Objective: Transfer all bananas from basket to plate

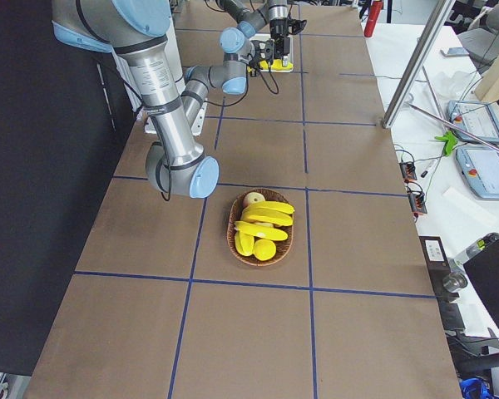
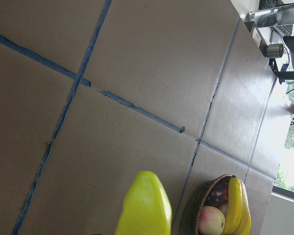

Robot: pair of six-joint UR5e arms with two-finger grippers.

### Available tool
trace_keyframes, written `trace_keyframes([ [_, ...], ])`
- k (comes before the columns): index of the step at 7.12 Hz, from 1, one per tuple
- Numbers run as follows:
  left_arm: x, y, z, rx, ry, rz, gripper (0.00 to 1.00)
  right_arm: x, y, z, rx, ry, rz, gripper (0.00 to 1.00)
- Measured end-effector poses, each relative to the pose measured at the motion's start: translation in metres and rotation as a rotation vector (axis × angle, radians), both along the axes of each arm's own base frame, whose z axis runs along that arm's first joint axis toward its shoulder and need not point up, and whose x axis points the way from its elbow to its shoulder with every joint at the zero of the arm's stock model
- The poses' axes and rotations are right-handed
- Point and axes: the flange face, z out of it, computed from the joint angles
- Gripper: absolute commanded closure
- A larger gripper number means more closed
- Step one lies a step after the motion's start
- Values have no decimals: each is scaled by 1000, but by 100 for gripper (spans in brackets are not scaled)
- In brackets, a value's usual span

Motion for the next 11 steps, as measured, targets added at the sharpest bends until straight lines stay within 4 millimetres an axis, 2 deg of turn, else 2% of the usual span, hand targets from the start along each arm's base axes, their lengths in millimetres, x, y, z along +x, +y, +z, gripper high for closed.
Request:
trace_keyframes([
  [1, -1, 1, 1, -9, 1, 1, 100, 1, 0, -1, -2, -3, 1, 1],
  [5, -4, -4, 5, -21, -10, -8, 100, 6, 2, -5, -24, -21, 2, 0],
  [6, -10, -13, 17, -34, -33, -18, 100, 9, 0, -4, -24, -16, 5, 0],
  [7, -29, -29, 44, -42, -79, -23, 100, 15, -6, 0, -28, 0, 7, 0],
  [8, -64, -49, 86, -5, -148, -25, 100, 27, -18, 5, -44, 33, 7, 0],
  [9, -105, -62, 139, 47, -229, -35, 100, 48, -37, 14, -66, 84, 3, 0],
  [10, -146, -65, 208, 79, -326, -45, 100, 74, -56, 27, -74, 151, -9, 0],
  [11, -179, -56, 281, 100, -439, -60, 100, 97, -72, 43, -74, 226, -29, 0],
])
